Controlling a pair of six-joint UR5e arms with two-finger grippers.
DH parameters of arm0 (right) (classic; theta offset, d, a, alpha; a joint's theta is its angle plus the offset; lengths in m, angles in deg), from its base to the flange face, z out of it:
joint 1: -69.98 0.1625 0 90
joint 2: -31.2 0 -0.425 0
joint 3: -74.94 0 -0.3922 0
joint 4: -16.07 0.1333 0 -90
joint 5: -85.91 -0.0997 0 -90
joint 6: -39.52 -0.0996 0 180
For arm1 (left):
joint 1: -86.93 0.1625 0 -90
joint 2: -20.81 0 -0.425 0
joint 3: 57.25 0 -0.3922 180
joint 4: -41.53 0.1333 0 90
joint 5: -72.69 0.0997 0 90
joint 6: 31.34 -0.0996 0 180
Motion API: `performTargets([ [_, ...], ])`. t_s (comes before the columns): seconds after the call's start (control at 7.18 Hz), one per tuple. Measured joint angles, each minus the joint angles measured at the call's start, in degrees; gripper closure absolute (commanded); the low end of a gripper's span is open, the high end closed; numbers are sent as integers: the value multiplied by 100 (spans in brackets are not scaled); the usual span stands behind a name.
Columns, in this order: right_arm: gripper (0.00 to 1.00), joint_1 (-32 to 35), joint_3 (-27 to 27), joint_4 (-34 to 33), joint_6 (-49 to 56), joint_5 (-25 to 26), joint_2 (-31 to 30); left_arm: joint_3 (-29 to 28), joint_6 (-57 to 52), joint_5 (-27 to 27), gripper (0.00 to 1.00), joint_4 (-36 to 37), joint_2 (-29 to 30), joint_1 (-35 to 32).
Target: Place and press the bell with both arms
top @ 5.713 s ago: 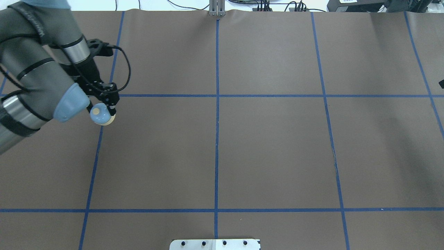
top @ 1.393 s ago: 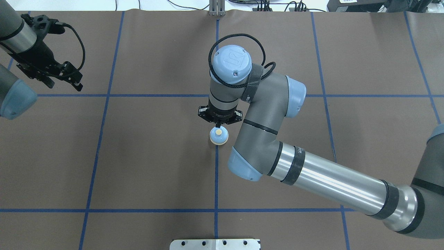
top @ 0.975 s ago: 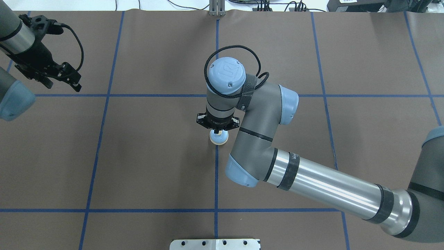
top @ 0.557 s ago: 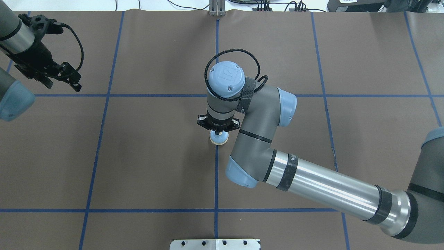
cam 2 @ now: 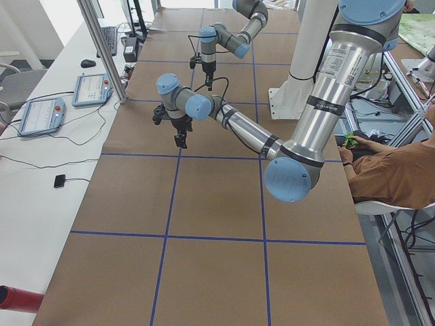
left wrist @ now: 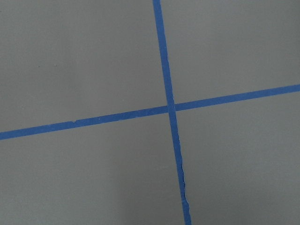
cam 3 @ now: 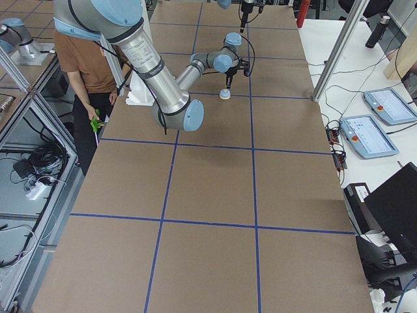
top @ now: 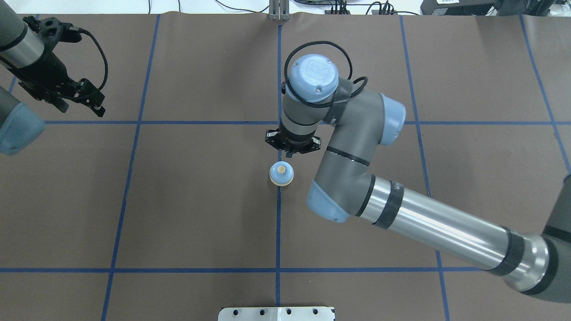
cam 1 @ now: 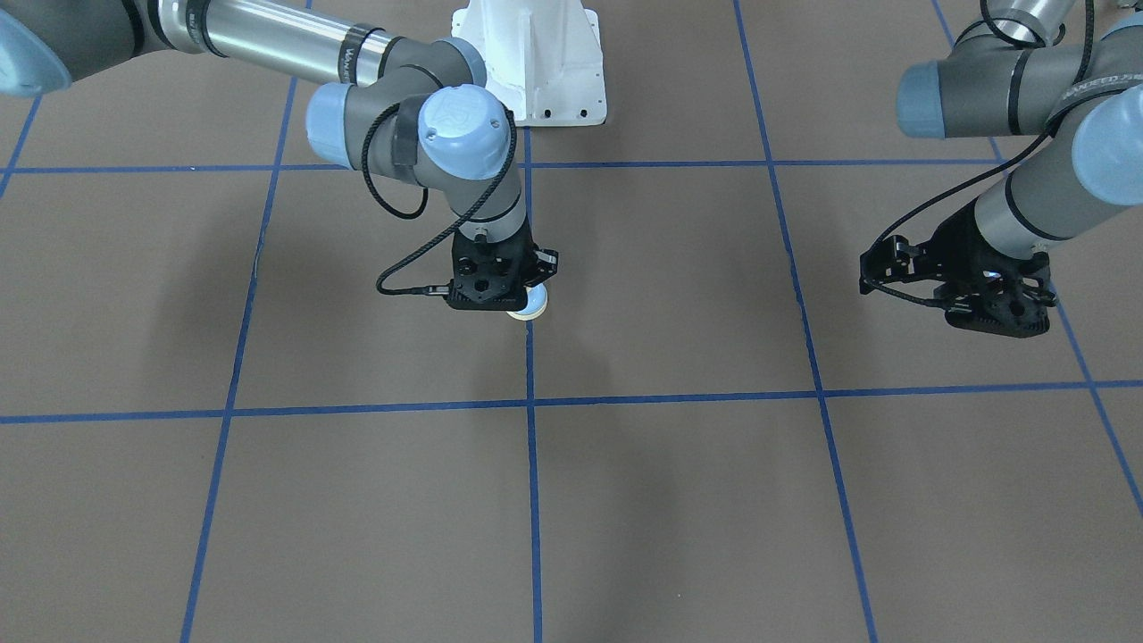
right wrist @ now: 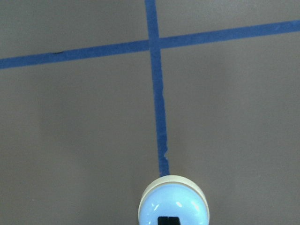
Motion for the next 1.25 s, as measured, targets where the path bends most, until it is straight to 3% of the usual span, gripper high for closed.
performTargets([
  [0.14,63,363,483,-25,313,-223,-513,19,-136,0,1,-2,-49,-33],
  [0.28,1,771,1022,-34,798,-434,-1163,47,-425,0,1,-7,-182,-138],
  [0.56,0,1735,1573,-27,1860,-966,-2227,112,-1278,-2,1,-11,-568,-534],
  [0.84,0,2797,1610,-48,3493,-1396,-3050,136,-2281,-2,1,-28,-1078,-1129],
  [1.25,0,4099,1421,-246,5731,-1550,-3796,59,-3484,368,1,-63,-1600,-1773],
])
